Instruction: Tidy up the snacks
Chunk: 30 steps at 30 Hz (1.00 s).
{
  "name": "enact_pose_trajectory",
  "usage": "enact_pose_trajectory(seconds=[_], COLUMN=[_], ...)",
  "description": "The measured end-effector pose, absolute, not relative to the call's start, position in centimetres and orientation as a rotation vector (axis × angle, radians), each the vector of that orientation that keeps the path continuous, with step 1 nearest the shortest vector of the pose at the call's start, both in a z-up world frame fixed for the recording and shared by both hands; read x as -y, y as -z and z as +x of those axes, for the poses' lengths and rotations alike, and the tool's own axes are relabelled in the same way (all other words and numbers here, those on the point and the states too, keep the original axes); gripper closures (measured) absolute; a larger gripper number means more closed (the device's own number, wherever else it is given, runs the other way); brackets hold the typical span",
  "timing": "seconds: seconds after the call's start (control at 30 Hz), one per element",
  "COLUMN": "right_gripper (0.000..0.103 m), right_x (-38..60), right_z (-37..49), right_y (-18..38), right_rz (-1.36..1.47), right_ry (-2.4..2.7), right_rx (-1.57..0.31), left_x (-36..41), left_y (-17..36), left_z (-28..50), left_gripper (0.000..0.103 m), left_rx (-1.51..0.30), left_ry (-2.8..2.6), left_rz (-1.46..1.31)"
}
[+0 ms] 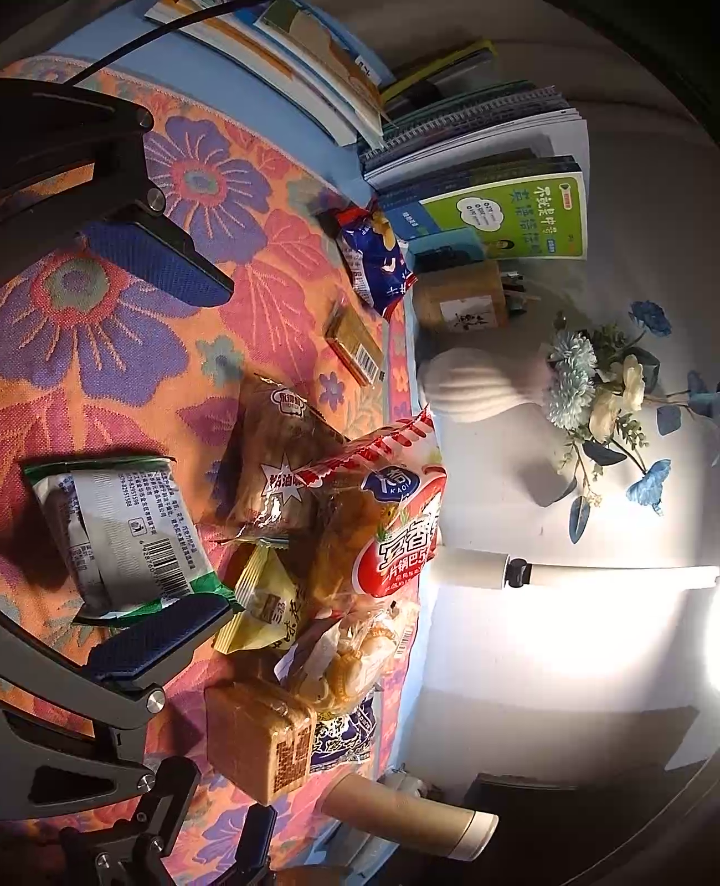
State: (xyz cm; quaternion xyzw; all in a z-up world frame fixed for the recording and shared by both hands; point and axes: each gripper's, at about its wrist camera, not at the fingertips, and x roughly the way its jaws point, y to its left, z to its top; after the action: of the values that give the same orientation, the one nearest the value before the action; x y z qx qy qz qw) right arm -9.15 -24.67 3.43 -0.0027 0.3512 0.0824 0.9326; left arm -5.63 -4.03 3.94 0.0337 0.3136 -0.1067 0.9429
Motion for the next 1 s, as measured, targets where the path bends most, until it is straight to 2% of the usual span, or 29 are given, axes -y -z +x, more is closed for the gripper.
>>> enact_pose_trajectory(seconds=[1.0], right_gripper=[0.0], right_x=[24.51], right_z=[-8.87], right_y=[-3.17], right_rz=[-0.012], right_ry=[-0.163], right_rx=[-0.738], left_x=[3.95], left_y=[-3.55], left_z=[-5.46], left_gripper=[0.0], left_rx=[-0.642], left_ry=[0.202], left_rz=[0.032])
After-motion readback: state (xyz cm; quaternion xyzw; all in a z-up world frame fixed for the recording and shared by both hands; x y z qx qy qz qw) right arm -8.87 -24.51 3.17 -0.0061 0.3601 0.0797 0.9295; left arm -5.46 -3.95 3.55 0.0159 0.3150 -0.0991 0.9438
